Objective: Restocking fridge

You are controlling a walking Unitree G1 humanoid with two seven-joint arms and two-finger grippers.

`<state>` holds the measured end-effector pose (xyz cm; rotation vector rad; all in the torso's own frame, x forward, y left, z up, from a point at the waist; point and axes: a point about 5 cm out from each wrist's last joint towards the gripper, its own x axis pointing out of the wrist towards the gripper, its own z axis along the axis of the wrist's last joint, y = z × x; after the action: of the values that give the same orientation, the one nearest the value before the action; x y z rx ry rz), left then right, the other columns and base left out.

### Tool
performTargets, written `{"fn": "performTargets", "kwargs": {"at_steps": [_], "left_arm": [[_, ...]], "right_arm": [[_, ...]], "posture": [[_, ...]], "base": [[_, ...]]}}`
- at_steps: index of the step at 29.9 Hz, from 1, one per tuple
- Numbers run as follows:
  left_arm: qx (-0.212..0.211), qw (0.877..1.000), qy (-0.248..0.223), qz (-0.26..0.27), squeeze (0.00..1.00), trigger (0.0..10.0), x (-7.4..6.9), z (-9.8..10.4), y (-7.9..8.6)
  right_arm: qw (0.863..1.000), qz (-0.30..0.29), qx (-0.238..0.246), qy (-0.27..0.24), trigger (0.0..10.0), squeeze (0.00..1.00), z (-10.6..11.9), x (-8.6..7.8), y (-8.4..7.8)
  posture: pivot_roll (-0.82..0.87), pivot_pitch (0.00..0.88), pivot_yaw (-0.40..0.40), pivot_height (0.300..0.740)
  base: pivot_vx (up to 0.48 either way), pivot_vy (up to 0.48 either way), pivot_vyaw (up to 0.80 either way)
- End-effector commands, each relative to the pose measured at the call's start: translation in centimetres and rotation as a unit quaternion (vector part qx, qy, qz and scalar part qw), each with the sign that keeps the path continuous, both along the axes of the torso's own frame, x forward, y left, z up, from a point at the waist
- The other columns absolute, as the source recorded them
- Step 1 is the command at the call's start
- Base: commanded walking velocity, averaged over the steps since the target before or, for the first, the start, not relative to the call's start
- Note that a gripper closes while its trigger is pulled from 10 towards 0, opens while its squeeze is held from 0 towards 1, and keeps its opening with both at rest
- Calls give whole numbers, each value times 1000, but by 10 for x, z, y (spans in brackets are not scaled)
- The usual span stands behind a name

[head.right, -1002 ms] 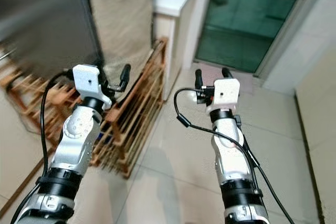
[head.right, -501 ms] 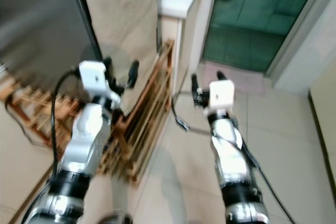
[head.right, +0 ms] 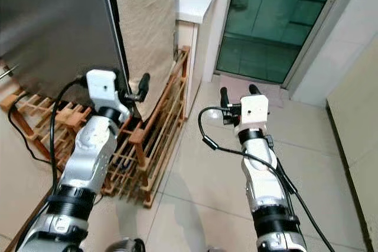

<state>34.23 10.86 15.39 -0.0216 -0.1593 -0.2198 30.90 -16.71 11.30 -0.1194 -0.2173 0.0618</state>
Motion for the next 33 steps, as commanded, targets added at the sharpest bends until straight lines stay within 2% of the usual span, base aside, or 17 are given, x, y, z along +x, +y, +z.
{"fn": "performTargets", "kwargs": {"at_steps": [1, 4, 8, 10, 11, 14, 15, 16, 18, 21, 23, 24, 25, 27, 29, 31, 33], "left_arm": [[12, 1000, 9, 4, 0, 10000, 6, 1, -6], [6, 999, 16, 33, 0, 10000, 16, 7, -7], [0, 1000, 10, 24, 0, 10000, 21, 15, -15], [3, 1000, 2, 13, 0, 10000, 21, 18, -19], [20, 1000, 1, 6, 0, 10000, 22, 17, -20], [39, 998, 9, -41, 0, 10000, 16, 7, -24], [39, 998, 9, -41, 0, 10000, 16, 7, -24], [39, 998, 3, -56, 0, 10000, 12, 6, -25], [3, 996, -20, -82, 0, 10000, -1, 7, -19], [-26, 997, -44, -63, 0, 10000, -19, 11, 1], [-18, 998, -43, -47, 0, 10000, -31, 10, 14], [-18, 998, -43, -47, 0, 10000, -31, 10, 14], [-6, 998, -36, -42, 0, 10000, -39, 6, 21], [29, 999, -1, -25, 0, 10000, -55, -13, 40], [60, 997, 38, -15, 0, 10000, -71, -34, 56], [59, 997, 39, -11, 0, 10000, -83, -37, 58], [40, 999, 9, -16, 0, 10000, -89, -24, 53]], "right_arm": [[1000, -4, -1, -2, 10000, 0, 3, 1, -5], [1000, -3, -3, -1, 10000, 0, 2, -1, -5], [1000, -3, -5, 0, 10000, 0, 1, -3, -6], [1000, -5, -6, 1, 10000, 0, 1, -4, -7], [1000, -6, -5, 1, 10000, 0, 1, -4, -7], [1000, -8, 1, -1, 10000, 0, 2, -5, -7], [1000, -8, 1, -1, 10000, 0, 2, -5, -7], [1000, -9, 2, -1, 10000, 0, 2, -6, -6], [1000, -21, 6, -9, 10000, 0, 4, -9, -7], [997, -57, -3, -44, 10000, 0, 25, -17, -9], [996, -64, -3, -57, 10000, 0, 36, -27, -11], [996, -64, -3, -57, 10000, 0, 36, -27, -11], [997, -61, -2, -46, 10000, 0, 36, -34, -12], [998, -55, -3, -15, 10000, 0, 29, -51, -20], [998, -69, -9, -8, 10000, 0, 27, -67, -33], [997, -75, -4, -3, 10000, 0, 23, -81, -42], [997, -74, -3, 0, 10000, 0, 22, -91, -42]], "posture": [[-39, 0, -22, 740], [-47, 0, -21, 740], [-59, 0, -17, 740], [-62, 0, -14, 740], [-64, 0, -12, 740], [-62, 0, -7, 740], [-62, 0, -7, 740], [-62, 0, -6, 740], [-53, 0, -1, 740], [-56, 0, 2, 740], [-59, 0, -1, 740], [-59, 0, -1, 740], [-51, 0, -6, 740], [-54, 0, -10, 740], [-56, 0, -17, 740], [-46, 0, -24, 740], [-57, 0, -26, 740]], "base": [[0, 0, 0], [0, 0, 0], [0, 0, 0], [0, 0, 0], [0, 0, 0], [0, 0, 0], [0, 0, 0], [0, 0, 0], [0, 0, 0], [0, 0, 0], [0, 0, 0], [0, 0, 0], [0, 0, 0], [0, 0, 0], [0, 0, 0], [0, 0, 0], [231, 0, 0]]}}
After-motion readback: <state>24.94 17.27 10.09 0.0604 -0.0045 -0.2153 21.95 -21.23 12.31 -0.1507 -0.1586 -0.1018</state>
